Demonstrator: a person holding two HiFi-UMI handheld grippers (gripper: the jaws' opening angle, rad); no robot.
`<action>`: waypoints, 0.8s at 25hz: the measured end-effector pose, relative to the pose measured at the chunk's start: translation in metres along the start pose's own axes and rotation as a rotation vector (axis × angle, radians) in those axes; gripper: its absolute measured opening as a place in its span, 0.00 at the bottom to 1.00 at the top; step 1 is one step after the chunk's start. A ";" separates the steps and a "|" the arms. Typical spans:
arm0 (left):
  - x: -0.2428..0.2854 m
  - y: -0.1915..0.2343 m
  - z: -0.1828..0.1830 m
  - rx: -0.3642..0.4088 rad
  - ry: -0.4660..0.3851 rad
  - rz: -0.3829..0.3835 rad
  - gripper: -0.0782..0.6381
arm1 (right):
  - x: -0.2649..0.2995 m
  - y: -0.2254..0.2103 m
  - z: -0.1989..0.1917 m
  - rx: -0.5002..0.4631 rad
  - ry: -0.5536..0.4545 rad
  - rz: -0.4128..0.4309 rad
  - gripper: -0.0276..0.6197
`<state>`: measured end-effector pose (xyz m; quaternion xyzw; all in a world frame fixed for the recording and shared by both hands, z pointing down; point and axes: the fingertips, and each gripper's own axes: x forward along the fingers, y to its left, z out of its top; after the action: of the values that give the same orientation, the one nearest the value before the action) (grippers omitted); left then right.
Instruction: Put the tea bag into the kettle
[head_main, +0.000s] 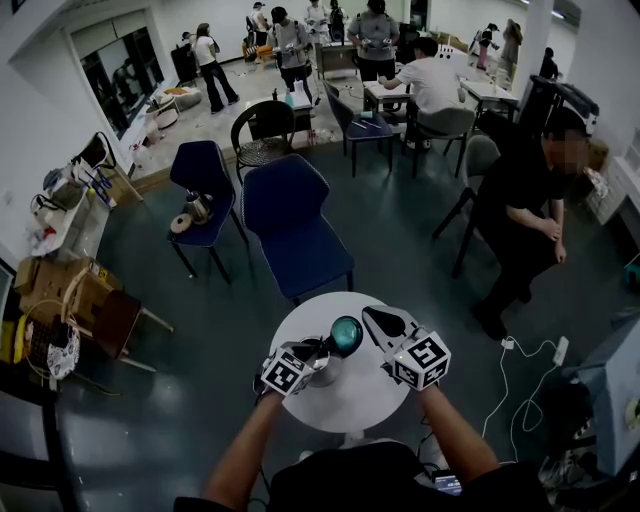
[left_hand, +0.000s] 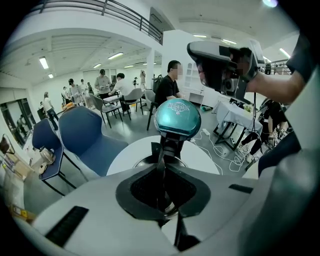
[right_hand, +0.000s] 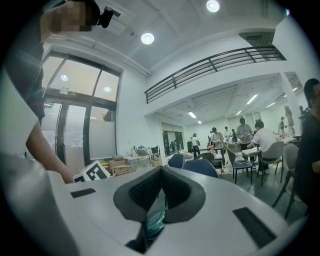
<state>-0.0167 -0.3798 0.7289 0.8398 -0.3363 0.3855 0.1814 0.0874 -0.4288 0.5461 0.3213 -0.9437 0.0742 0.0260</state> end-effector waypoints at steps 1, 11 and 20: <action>0.001 -0.001 -0.001 0.003 0.009 -0.004 0.15 | 0.000 -0.001 0.000 0.001 0.000 -0.001 0.07; 0.018 0.001 -0.005 0.059 0.040 0.003 0.15 | 0.000 -0.007 0.000 0.002 0.002 -0.015 0.07; 0.020 -0.001 -0.008 0.077 0.030 0.028 0.15 | 0.000 -0.002 -0.004 -0.005 0.007 -0.007 0.07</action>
<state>-0.0102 -0.3829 0.7489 0.8354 -0.3303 0.4134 0.1485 0.0886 -0.4295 0.5504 0.3245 -0.9426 0.0729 0.0304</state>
